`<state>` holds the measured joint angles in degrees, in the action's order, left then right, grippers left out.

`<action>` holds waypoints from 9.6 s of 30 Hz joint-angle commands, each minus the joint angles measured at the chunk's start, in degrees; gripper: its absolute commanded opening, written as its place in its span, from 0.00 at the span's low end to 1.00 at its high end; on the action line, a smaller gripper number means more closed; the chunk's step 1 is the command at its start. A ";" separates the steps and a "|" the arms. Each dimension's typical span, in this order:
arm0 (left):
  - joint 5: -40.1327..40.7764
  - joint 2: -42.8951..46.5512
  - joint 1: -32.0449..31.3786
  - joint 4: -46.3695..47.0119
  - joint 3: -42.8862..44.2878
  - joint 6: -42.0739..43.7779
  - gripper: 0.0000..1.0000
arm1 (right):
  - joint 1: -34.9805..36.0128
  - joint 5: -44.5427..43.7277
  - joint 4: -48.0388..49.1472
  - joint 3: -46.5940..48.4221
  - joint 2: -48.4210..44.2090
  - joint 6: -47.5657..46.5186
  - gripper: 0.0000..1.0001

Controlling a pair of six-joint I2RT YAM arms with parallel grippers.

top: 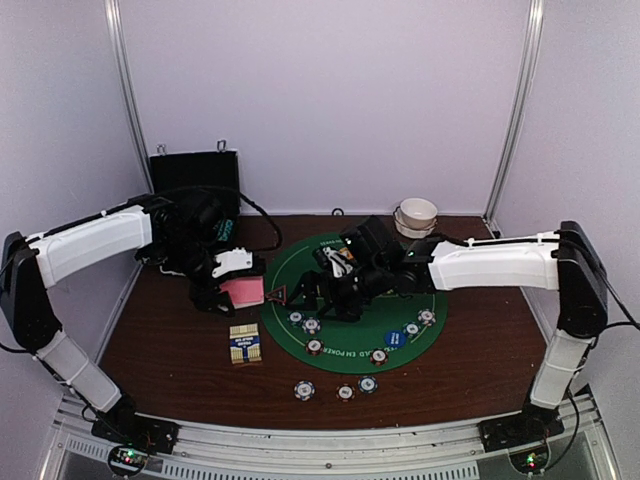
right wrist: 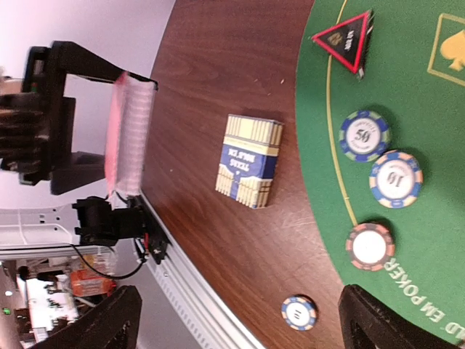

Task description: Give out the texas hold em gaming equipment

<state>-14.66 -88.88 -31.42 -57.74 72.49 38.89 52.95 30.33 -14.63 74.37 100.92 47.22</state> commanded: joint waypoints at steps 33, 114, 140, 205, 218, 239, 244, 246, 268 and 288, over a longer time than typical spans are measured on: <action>-2.15 1.38 -2.24 -4.55 5.68 -1.44 0.00 | -0.75 18.84 45.72 1.20 15.46 29.96 0.78; -0.35 -4.02 -5.20 -3.28 7.73 3.00 0.19 | 1.22 20.25 59.32 11.77 29.69 44.72 0.37; 0.49 -5.82 -5.36 -5.66 6.46 3.12 0.78 | 1.48 20.31 59.08 11.81 29.61 43.81 0.00; 6.35 -3.23 -5.93 -1.73 4.88 0.56 0.01 | -1.25 18.94 31.61 8.39 17.78 26.27 0.26; 6.60 -2.21 -5.93 -1.48 4.47 -0.03 0.00 | -2.51 18.69 34.73 4.21 16.46 27.85 0.07; 9.12 1.11 -3.95 -1.42 1.68 0.17 0.00 | -10.68 22.17 23.40 6.79 13.22 20.72 0.00; 8.80 1.48 -3.61 -1.53 1.44 0.17 0.00 | -11.73 22.80 20.14 11.08 16.03 18.88 0.00; 8.39 1.81 -3.48 -1.62 1.22 0.21 0.00 | -12.41 22.67 19.18 12.89 17.46 18.11 0.00; 6.33 3.81 -3.47 -3.70 1.82 -0.46 0.00 | -17.09 16.22 2.24 47.31 45.49 9.45 0.00; 5.62 3.07 -3.47 -3.70 1.70 -0.63 0.00 | -16.65 10.65 -3.85 54.85 50.98 6.75 0.44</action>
<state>-7.75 -86.59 -35.29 -61.58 73.71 38.89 36.16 44.29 -12.88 129.45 154.65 58.00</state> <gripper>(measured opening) 0.672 0.405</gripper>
